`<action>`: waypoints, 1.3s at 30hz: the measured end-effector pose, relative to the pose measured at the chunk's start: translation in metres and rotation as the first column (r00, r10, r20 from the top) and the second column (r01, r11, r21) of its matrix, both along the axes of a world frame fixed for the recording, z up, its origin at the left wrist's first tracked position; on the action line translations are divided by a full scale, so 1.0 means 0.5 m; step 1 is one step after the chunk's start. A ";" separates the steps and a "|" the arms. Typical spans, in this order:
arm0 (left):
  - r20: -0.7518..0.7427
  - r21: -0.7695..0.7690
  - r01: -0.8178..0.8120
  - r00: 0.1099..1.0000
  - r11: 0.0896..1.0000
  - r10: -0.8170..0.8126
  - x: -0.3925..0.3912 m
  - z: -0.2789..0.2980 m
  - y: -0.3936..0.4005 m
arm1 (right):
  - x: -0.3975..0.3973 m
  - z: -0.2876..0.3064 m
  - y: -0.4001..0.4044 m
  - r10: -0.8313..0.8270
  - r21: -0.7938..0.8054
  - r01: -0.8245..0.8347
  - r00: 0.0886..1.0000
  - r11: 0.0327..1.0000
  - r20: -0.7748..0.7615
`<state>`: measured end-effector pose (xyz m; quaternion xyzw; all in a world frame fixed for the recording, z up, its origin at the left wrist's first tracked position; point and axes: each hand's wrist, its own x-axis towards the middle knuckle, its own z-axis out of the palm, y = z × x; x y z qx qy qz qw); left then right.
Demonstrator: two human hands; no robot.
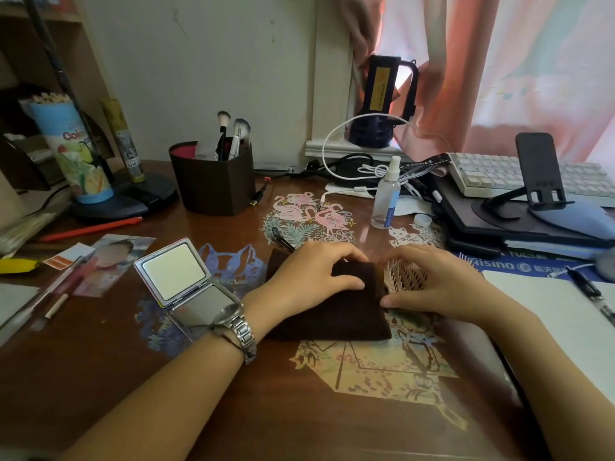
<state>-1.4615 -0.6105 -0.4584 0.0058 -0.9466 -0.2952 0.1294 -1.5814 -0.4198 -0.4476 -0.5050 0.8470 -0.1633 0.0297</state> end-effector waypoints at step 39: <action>0.005 0.030 0.103 0.995 0.994 -0.103 0.155 -0.007 -0.050 | -0.006 0.017 -0.006 0.033 0.161 -0.025 0.998 0.987 -0.047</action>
